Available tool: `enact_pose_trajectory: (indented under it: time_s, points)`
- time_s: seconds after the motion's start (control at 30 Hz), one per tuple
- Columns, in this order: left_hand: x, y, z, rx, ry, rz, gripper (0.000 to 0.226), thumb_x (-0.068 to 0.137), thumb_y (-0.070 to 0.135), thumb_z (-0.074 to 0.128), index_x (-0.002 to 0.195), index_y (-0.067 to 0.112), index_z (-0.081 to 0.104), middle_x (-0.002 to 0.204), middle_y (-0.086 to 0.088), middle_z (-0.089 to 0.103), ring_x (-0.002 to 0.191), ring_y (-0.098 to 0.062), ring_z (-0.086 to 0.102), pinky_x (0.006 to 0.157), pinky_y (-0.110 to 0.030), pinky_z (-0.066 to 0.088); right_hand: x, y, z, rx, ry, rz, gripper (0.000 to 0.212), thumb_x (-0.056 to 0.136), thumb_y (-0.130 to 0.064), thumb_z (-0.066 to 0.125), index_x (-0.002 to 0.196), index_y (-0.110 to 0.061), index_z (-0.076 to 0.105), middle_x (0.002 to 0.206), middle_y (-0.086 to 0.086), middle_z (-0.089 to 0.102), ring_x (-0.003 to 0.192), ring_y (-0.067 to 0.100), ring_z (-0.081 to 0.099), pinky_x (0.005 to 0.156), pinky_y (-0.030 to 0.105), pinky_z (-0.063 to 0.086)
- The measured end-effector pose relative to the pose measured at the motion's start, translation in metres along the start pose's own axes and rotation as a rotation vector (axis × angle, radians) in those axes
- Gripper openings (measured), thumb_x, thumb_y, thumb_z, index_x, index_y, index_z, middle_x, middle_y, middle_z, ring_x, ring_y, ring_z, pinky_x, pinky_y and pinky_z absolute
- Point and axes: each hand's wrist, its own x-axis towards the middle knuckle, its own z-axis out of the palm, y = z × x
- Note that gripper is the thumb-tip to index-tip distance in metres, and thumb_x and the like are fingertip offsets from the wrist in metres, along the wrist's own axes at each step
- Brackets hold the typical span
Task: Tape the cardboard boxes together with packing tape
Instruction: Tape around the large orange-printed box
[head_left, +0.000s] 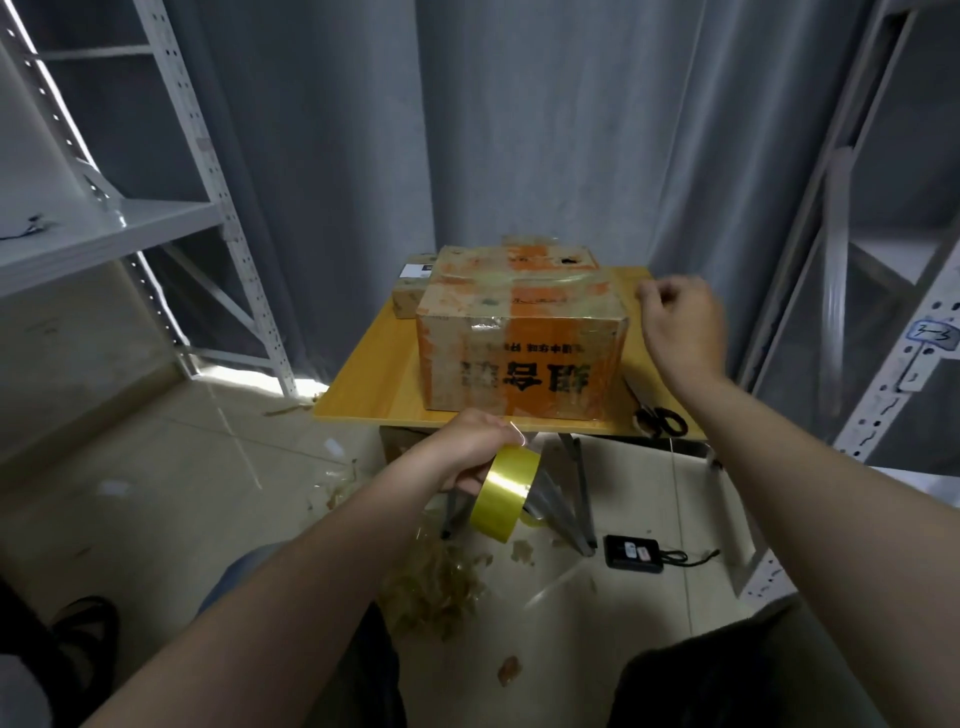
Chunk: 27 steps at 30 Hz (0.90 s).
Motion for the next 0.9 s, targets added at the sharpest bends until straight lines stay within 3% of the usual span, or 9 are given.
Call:
enact_pose_trajectory:
  time_s: [0.07,0.13,0.23,0.33,0.4,0.57,0.7,0.8,0.9]
  points:
    - [0.001,0.0,-0.003,-0.006,-0.011,-0.006,0.017,0.1,0.036,0.065,0.105,0.023,0.076,0.076,-0.002,0.072,0.058,-0.013,0.071,0.053,-0.029,0.058,0.01,-0.034,0.01,0.104,-0.098,-0.188,0.038,0.103,-0.048,0.051,0.1,-0.021,0.077,0.1,0.0,0.068,0.094,0.02,0.063,0.08,0.037,0.049]
    - [0.001,0.001,-0.004,-0.026,-0.049,-0.014,0.026,0.102,0.045,0.061,0.107,0.024,0.074,0.066,0.002,0.071,0.055,-0.011,0.07,0.053,-0.029,0.058,0.009,-0.064,0.026,0.123,-0.339,-0.353,0.042,0.101,-0.06,0.045,0.101,-0.031,0.075,0.102,-0.004,0.07,0.095,0.016,0.064,0.08,0.034,0.047]
    - [-0.001,0.003,-0.005,-0.05,-0.108,-0.011,0.037,0.103,0.055,0.053,0.106,0.024,0.072,0.059,0.007,0.069,0.053,-0.01,0.069,0.05,-0.026,0.057,0.004,-0.093,0.058,0.008,-0.512,-0.571,0.051,0.105,-0.061,0.038,0.105,-0.027,0.076,0.109,0.004,0.075,0.104,0.028,0.064,0.079,0.033,0.037]
    - [0.0,0.005,-0.006,-0.06,-0.13,-0.023,0.042,0.104,0.057,0.049,0.109,0.021,0.072,0.059,0.007,0.068,0.052,-0.01,0.068,0.05,-0.025,0.056,0.008,-0.111,0.078,-0.19,-0.588,-0.631,0.06,0.104,-0.067,0.03,0.123,-0.03,0.073,0.12,0.007,0.073,0.112,0.03,0.062,0.087,0.039,0.046]
    - [0.002,0.007,-0.007,-0.064,-0.151,-0.032,0.045,0.105,0.057,0.046,0.107,0.021,0.072,0.061,0.006,0.069,0.051,-0.01,0.067,0.049,-0.024,0.055,0.01,-0.116,0.086,-0.369,-0.62,-0.663,0.068,0.1,-0.075,0.025,0.125,-0.032,0.07,0.129,0.007,0.068,0.119,0.031,0.057,0.094,0.045,0.048]
    - [0.01,0.005,-0.009,-0.073,-0.166,-0.036,0.058,0.106,0.063,0.033,0.099,0.023,0.073,0.066,0.001,0.071,0.05,-0.014,0.064,0.052,-0.024,0.053,-0.004,-0.108,0.095,-0.654,-0.493,-0.77,0.081,0.091,-0.084,0.029,0.139,-0.023,0.054,0.143,0.004,0.058,0.132,0.035,0.049,0.093,0.049,0.047]
    - [0.016,0.003,-0.007,-0.071,-0.17,-0.057,0.06,0.106,0.062,0.032,0.104,0.019,0.074,0.064,0.0,0.069,0.05,-0.014,0.061,0.052,-0.024,0.05,-0.018,-0.097,0.104,-0.754,-0.298,-0.932,0.082,0.089,-0.078,0.05,0.146,-0.02,0.04,0.152,0.006,0.05,0.135,0.036,0.048,0.112,0.055,0.038]
    - [0.017,0.001,-0.007,-0.06,-0.176,-0.069,0.06,0.106,0.061,0.032,0.107,0.019,0.074,0.066,0.0,0.07,0.051,-0.014,0.063,0.051,-0.024,0.051,-0.027,-0.091,0.106,-0.793,-0.222,-1.018,0.1,0.08,-0.075,0.066,0.153,-0.015,0.033,0.157,0.011,0.042,0.138,0.036,0.046,0.118,0.061,0.03]
    - [0.015,0.001,-0.01,-0.045,-0.188,-0.081,0.051,0.107,0.054,0.036,0.107,0.019,0.073,0.066,0.0,0.072,0.05,-0.012,0.065,0.048,-0.022,0.052,-0.047,-0.073,0.114,-0.875,-0.165,-1.045,0.12,0.081,-0.075,0.065,0.163,-0.006,0.012,0.164,0.017,0.031,0.143,0.036,0.04,0.121,0.057,0.028]
